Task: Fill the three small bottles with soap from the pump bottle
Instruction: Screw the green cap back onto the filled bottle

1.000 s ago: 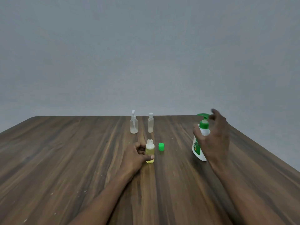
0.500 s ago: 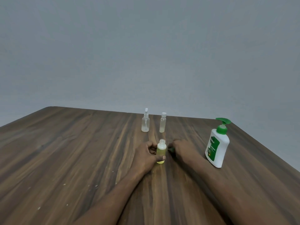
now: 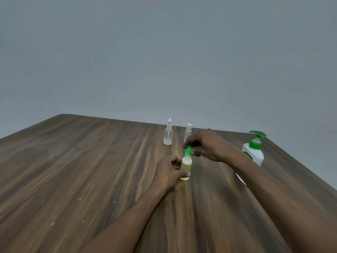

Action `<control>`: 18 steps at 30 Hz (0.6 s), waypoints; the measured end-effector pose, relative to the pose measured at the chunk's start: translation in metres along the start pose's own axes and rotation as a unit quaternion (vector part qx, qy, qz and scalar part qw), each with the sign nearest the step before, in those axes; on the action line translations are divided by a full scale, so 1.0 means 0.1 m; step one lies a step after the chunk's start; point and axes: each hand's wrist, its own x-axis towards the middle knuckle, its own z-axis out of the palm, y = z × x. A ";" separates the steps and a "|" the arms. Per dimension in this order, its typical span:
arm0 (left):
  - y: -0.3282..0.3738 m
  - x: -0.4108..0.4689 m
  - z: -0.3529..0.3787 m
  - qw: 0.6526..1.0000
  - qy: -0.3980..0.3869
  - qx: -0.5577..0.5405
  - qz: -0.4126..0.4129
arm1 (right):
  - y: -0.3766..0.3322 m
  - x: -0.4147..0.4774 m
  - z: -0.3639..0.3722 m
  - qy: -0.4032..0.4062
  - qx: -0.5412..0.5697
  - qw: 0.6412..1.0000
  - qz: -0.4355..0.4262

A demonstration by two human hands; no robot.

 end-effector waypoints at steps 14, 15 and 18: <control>0.02 -0.02 -0.01 1.000 -0.013 0.000 0.012 | -0.17 0.12 0.05 -0.037 -0.137 0.989 0.049; 0.02 -0.01 -0.01 1.000 -0.010 0.000 0.010 | -0.17 0.11 0.03 -0.042 -0.129 0.990 0.035; 0.02 0.00 -0.01 1.000 -0.010 -0.004 0.003 | -0.15 0.07 -0.01 -0.067 -0.110 0.992 -0.006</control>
